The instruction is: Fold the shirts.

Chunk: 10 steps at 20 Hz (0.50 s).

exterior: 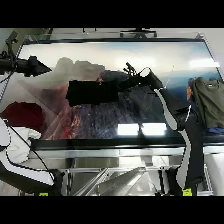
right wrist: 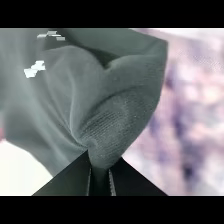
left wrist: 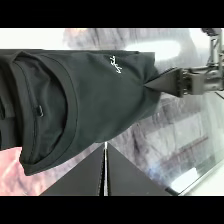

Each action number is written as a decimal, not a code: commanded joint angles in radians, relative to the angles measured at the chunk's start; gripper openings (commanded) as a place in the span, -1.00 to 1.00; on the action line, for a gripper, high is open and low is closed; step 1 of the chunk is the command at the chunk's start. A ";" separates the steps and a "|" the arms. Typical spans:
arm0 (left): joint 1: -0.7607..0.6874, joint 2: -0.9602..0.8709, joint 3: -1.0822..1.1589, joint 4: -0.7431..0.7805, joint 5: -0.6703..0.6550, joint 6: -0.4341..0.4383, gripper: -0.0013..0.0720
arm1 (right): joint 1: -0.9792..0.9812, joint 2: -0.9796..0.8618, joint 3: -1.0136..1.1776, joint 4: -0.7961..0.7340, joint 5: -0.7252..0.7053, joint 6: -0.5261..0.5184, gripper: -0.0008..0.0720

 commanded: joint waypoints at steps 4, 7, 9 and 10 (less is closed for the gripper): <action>0.001 0.001 -0.001 0.000 -0.008 0.000 -0.92 | -0.146 0.221 0.002 0.027 -0.031 0.031 -0.91; 0.001 0.000 0.000 0.000 -0.006 -0.001 -0.92 | -0.298 0.322 0.002 0.028 -0.164 0.137 -0.92; 0.001 0.000 -0.001 0.000 -0.004 0.000 -0.92 | -0.412 0.353 0.002 0.028 -0.278 0.212 -0.92; 0.001 0.000 -0.001 0.000 -0.005 -0.001 -0.92 | -0.476 0.366 0.002 0.028 -0.318 0.237 -0.91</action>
